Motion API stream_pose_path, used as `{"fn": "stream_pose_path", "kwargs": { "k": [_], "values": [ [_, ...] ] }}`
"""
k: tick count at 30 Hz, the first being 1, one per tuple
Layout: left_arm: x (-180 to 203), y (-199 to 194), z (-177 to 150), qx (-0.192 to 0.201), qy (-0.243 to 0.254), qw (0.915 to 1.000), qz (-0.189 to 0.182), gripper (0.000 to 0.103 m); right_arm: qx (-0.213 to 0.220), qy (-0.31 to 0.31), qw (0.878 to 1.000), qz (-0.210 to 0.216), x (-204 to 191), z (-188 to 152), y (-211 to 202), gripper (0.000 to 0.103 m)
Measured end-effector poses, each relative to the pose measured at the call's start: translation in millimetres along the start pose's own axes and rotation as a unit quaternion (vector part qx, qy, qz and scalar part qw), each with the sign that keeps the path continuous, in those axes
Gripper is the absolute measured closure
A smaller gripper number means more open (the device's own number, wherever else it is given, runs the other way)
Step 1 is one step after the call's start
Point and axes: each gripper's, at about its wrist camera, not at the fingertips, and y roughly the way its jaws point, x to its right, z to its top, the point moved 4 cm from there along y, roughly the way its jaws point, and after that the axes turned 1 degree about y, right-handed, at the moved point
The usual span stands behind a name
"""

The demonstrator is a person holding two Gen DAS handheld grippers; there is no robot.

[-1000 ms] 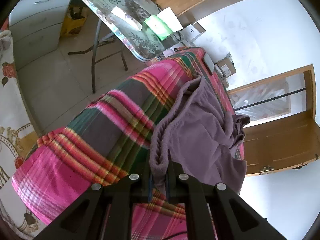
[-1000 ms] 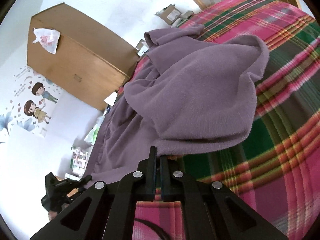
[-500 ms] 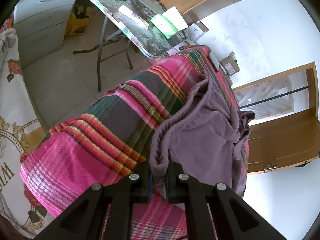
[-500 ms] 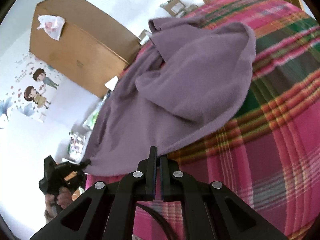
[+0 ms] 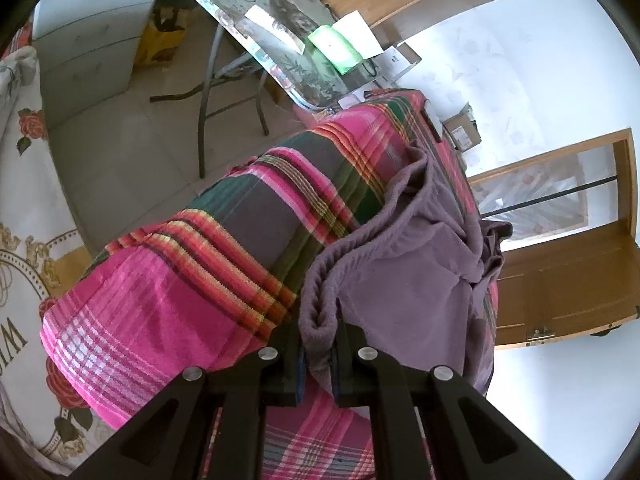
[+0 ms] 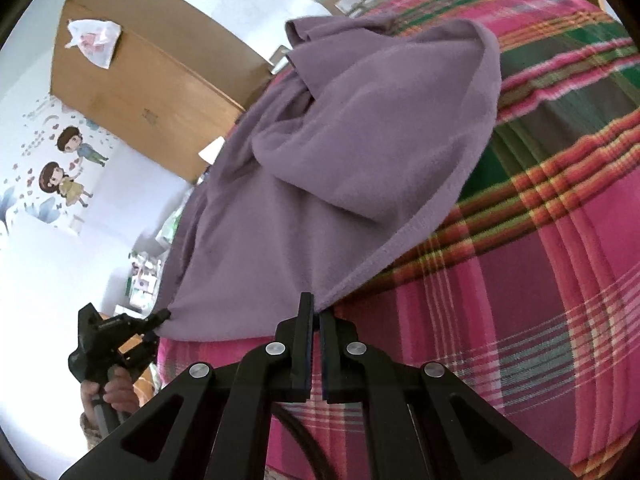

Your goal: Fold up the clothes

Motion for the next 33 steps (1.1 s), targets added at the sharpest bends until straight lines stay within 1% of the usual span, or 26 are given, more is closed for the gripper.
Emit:
{"fn": "stream_pose_path", "kwargs": {
  "k": [3,4,7,10,16,19,26,29,30,33],
  "values": [
    [0.8,-0.5,-0.3,-0.003,0.002,1.0,0.003,0.091,-0.011,0.002,1.0,0.003,1.2,1.7,3.9,0.1],
    [1.6,-1.2,-0.7,-0.005,0.005,1.0,0.007,0.091,-0.011,0.002,1.0,0.006,1.2,2.9,2.8,0.098],
    [3.4,-5.7,-2.0,-0.002,0.016,0.9998,0.015,0.091,-0.014,0.003,1.0,0.017,2.2,6.5,0.6,0.097],
    [4.0,-12.5,-2.5,0.004,0.019,0.9996,0.018,0.091,-0.01,-0.005,1.0,0.014,3.2,9.1,-2.6,0.096],
    [9.4,-23.9,-4.0,0.014,0.034,0.9991,0.022,0.09,-0.016,-0.035,0.999,0.019,-0.5,10.3,-10.4,0.095],
    [13.8,-33.0,-3.0,0.025,0.042,0.9984,0.028,0.09,-0.013,-0.056,0.998,0.019,-2.0,12.5,-20.0,0.091],
    [19.4,-56.2,1.5,0.061,0.054,0.9957,0.044,0.09,0.004,-0.09,0.996,0.023,1.0,22.8,-50.0,0.09],
    [33.6,-63.9,1.1,0.083,0.081,0.9922,0.046,0.09,0.019,-0.097,0.995,0.014,6.7,31.1,-62.3,0.086],
    [40.3,-63.6,-0.1,0.084,0.095,0.991,0.041,0.09,0.027,-0.097,0.995,0.009,9.5,35.1,-65.8,0.084],
    [65.3,-50.9,-9.3,0.062,0.142,0.9876,0.024,0.09,0.051,-0.097,0.994,-0.009,17.7,46.9,-76.4,0.084]
  ]
}}
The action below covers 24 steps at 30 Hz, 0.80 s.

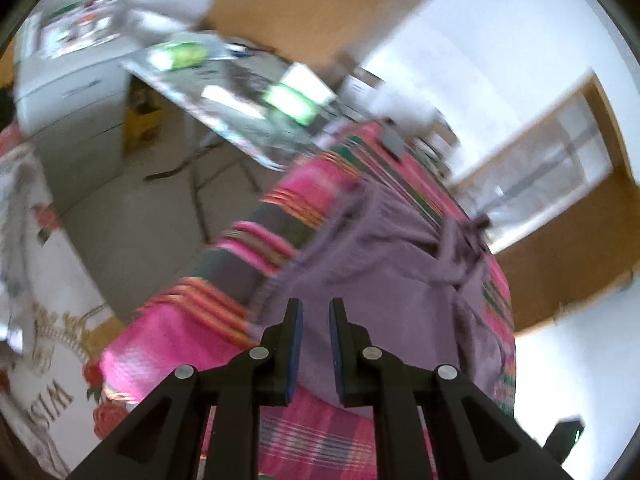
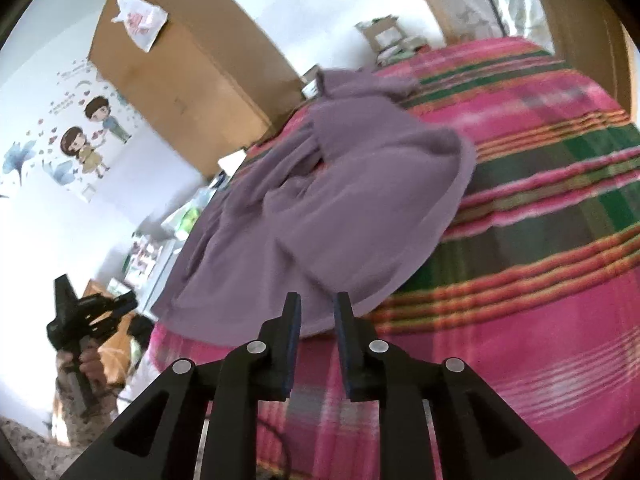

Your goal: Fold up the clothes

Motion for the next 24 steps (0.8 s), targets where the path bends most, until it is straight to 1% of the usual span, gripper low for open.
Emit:
{"fn": "stream_pose_path", "kwargs": {
  "k": [2,5,8,11,14,17,19,20,24],
  "values": [
    [20.8,13.4,-6.0,-0.021,0.035,0.9991,-0.012,0.087,0.011,0.002,1.0,-0.009,6.1,7.3,-1.7,0.084],
    [49.1,41.7,-20.3,-0.069,0.076,0.9943,-0.03,0.086,0.022,-0.004,0.999,-0.031,14.7,19.8,2.3,0.084],
    [74.5,69.4,-34.6,-0.106,0.112,0.9874,-0.036,0.086,0.026,-0.011,0.998,-0.053,26.4,34.3,8.0,0.084],
    [98.6,86.6,-49.0,-0.129,0.146,0.98,-0.044,0.086,0.034,-0.013,0.997,-0.07,39.1,51.2,12.8,0.079],
    [121.7,102.0,-60.0,-0.153,0.182,0.9699,-0.054,0.085,0.044,-0.016,0.995,-0.083,50.8,68.9,17.3,0.075],
    [138.7,119.2,-71.1,-0.178,0.195,0.9624,-0.063,0.085,0.051,-0.018,0.994,-0.093,62.2,85.4,23.5,0.072],
    [150.1,131.8,-79.2,-0.197,0.205,0.9562,-0.07,0.084,0.047,-0.019,0.994,-0.092,68.7,93.3,30.1,0.071],
    [153.8,137.1,-81.9,-0.205,0.205,0.9545,-0.071,0.084,0.044,-0.02,0.994,-0.093,71.7,96.5,33.9,0.071],
    [164.6,147.1,-85.6,-0.211,0.205,0.9526,-0.08,0.084,0.026,-0.033,0.996,-0.084,79.1,106.7,49.6,0.071]
  ]
}}
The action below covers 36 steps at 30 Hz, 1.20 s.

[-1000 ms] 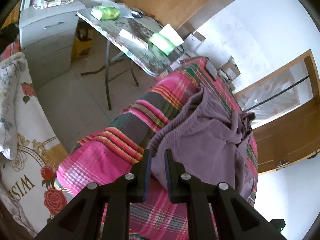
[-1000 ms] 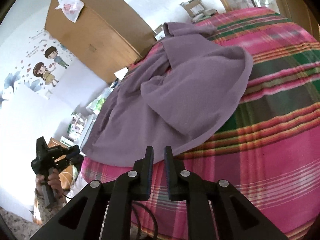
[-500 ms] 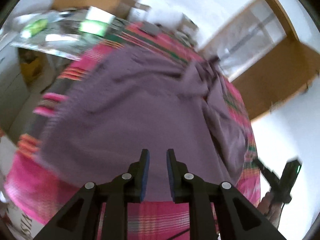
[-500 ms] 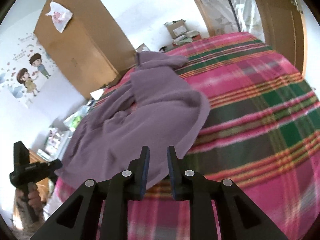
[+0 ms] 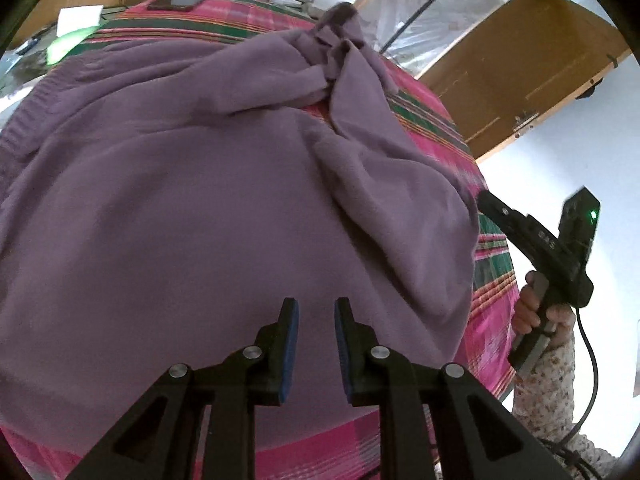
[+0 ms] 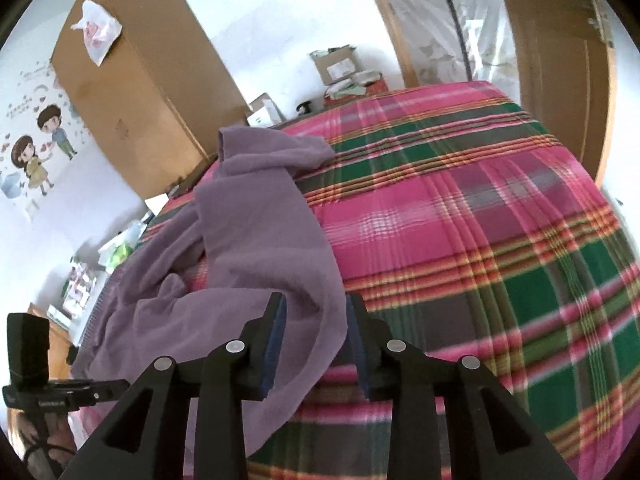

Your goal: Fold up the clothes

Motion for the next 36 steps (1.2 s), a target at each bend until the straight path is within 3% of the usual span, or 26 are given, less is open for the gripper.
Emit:
{"fn": "stream_pose_path", "kwargs": {
  "k": [14,17,18,21,26,30,36],
  "values": [
    [14.8,16.9,1.9,-0.015,0.009,0.9998,0.0,0.084,-0.088,-0.013,0.994,0.062,-2.3,18.3,55.6,0.07],
    [18.9,19.1,2.2,-0.014,0.013,0.9998,0.004,0.084,-0.087,-0.012,0.994,0.066,-3.3,18.4,59.6,0.07],
    [19.1,18.7,2.3,-0.014,0.014,0.9998,0.006,0.084,-0.085,-0.012,0.994,0.068,-3.6,18.4,60.7,0.072],
    [20.8,17.2,1.2,-0.012,0.021,0.9996,0.013,0.083,-0.078,-0.002,0.994,0.071,-1.8,17.8,61.1,0.089],
    [37.2,16.3,-9.8,-0.012,0.089,0.9954,0.033,0.076,-0.056,0.007,0.996,0.065,1.5,18.2,53.4,0.097],
    [57.3,17.2,-22.9,-0.017,0.164,0.9848,0.053,0.073,-0.029,0.01,0.998,0.063,0.7,22.0,40.0,0.098],
    [76.6,17.9,-40.1,-0.011,0.23,0.9694,0.085,0.072,0.019,0.004,0.998,0.06,-3.8,21.5,4.0,0.098]
  ]
}}
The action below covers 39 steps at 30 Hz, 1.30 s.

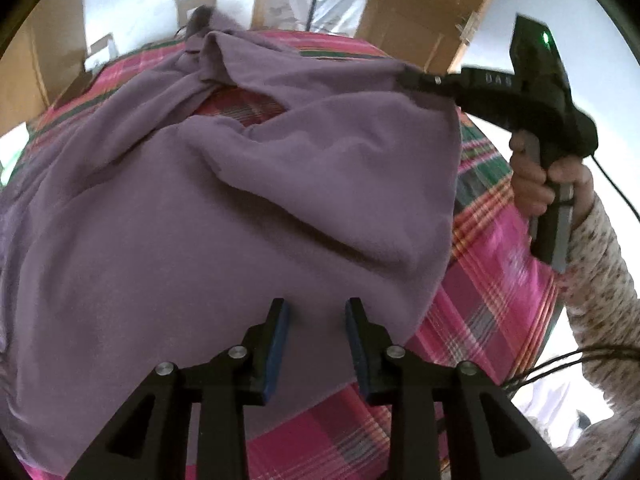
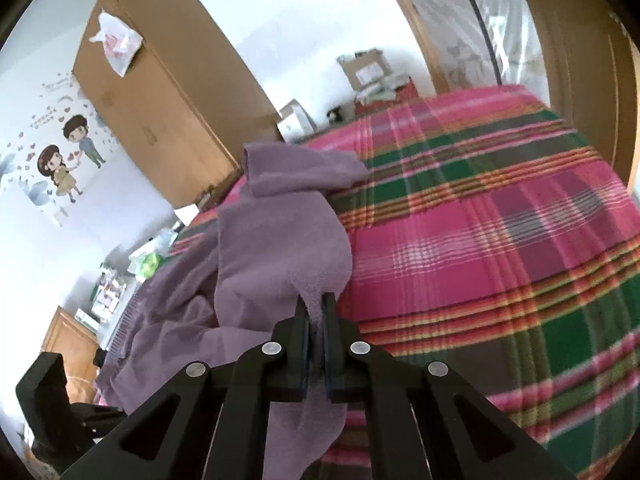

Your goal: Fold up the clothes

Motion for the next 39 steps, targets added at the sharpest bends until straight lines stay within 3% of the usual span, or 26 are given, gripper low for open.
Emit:
{"fn": "stream_pose_path", "kwargs": {
  "k": [4,7,11,15,21,31,36,39],
  "values": [
    [17.8,-3.4,-7.3,0.007,0.054,0.9978,0.037,0.072,0.007,0.007,1.0,-0.012,2.6,-3.0,-9.6,0.098],
    [27.8,-5.0,-13.0,0.01,0.074,0.9958,0.054,0.072,0.011,0.022,1.0,-0.015,5.9,-5.2,-13.9,0.098],
    [40.8,-0.6,-12.3,0.01,0.099,0.9897,0.103,0.072,0.022,0.025,0.999,-0.018,5.1,-6.9,-23.4,0.098],
    [55.3,-3.9,-14.0,0.017,0.12,0.9884,0.091,0.072,0.031,0.024,0.999,-0.026,2.5,-8.4,-31.7,0.098],
    [56.9,-1.6,-17.9,0.026,0.101,0.9918,0.074,0.072,0.033,0.026,0.999,-0.032,0.5,-12.9,-36.3,0.098],
    [58.2,9.8,-13.0,0.035,0.1,0.9886,0.107,0.071,0.045,0.038,0.998,-0.038,7.2,-14.6,-47.5,0.098],
    [49.9,8.4,-11.8,0.038,0.064,0.9934,0.087,0.092,0.049,0.044,0.997,-0.043,12.6,-17.1,-52.2,0.098],
    [47.5,3.6,-12.3,0.045,0.051,0.9943,0.082,0.098,0.056,0.047,0.996,-0.049,14.7,-20.3,-57.0,0.098]
  ]
}}
